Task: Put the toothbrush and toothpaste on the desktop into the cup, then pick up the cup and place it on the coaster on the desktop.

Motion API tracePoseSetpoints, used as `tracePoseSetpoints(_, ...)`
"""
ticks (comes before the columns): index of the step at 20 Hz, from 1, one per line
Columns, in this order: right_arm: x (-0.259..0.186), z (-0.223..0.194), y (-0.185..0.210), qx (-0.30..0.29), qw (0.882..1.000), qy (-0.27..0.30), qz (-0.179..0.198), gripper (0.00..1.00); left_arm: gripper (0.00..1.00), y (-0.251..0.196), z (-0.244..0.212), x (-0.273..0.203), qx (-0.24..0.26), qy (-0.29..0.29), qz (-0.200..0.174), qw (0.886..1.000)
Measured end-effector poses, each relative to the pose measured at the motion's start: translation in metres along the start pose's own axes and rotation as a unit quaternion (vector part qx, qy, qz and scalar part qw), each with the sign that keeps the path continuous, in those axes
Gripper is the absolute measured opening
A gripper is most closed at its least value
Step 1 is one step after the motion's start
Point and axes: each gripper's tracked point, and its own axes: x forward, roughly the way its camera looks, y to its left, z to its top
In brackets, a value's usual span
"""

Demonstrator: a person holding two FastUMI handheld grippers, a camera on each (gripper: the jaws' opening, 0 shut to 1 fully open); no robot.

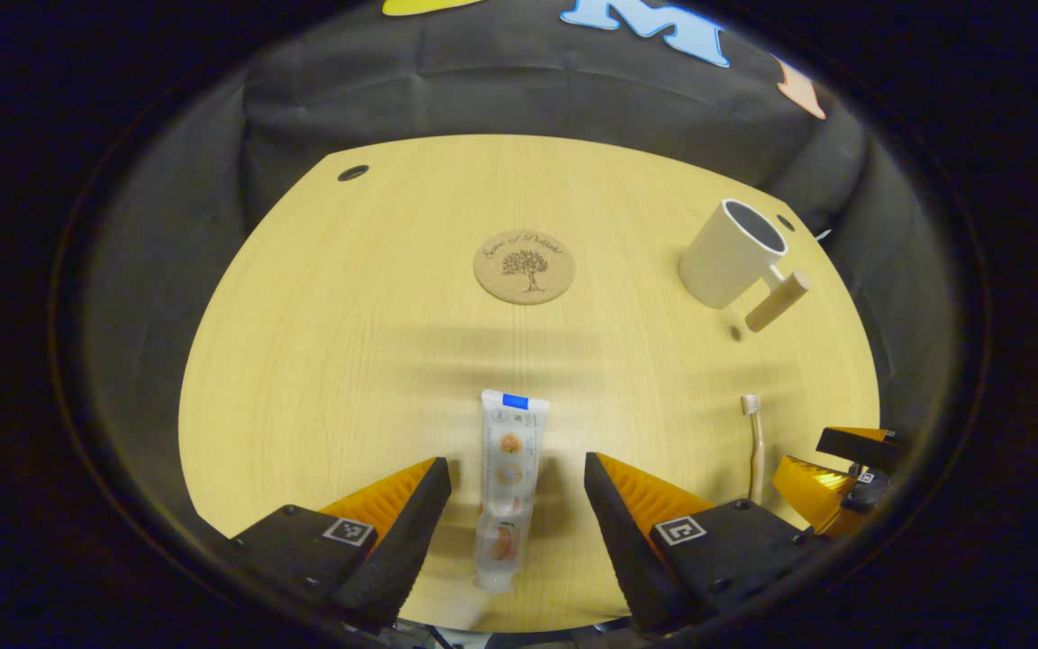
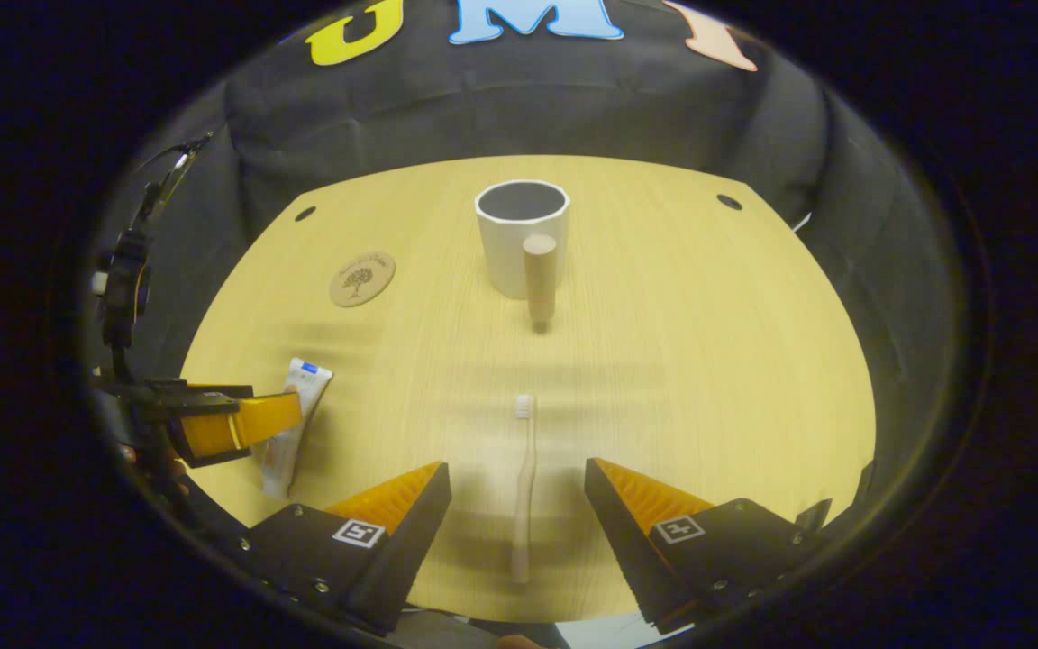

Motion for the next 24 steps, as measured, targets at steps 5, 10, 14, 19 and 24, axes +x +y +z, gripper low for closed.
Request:
tracePoseSetpoints(5, 0.018, -0.017, -0.001, -0.007, 0.998, 0.063, -0.003, 0.93, 0.97, 0.005, -0.012, 0.013, 0.008, 0.047, 0.003, 0.999)
tracePoseSetpoints(10, 0.03, -0.037, 0.003, 0.013, 0.992, 0.128, 0.005, 0.93, 0.96, 0.002, -0.024, 0.022, 0.018, 0.089, -0.004, 0.996)
tracePoseSetpoints(14, 0.035, -0.041, 0.0, -0.01, 0.989, 0.15, -0.005, 0.81, 0.97, 0.006, -0.031, 0.028, 0.028, 0.107, 0.001, 0.994)
tracePoseSetpoints(19, 0.036, -0.051, 0.003, -0.004, 0.983, 0.184, -0.004, 0.58, 0.92, 0.007, -0.035, 0.03, 0.041, 0.123, 0.006, 0.992)
tracePoseSetpoints(24, 0.036, -0.051, -0.001, 0.008, 0.979, 0.202, -0.011, 0.29, 0.81, 0.007, -0.037, 0.032, 0.048, 0.135, 0.012, 0.99)
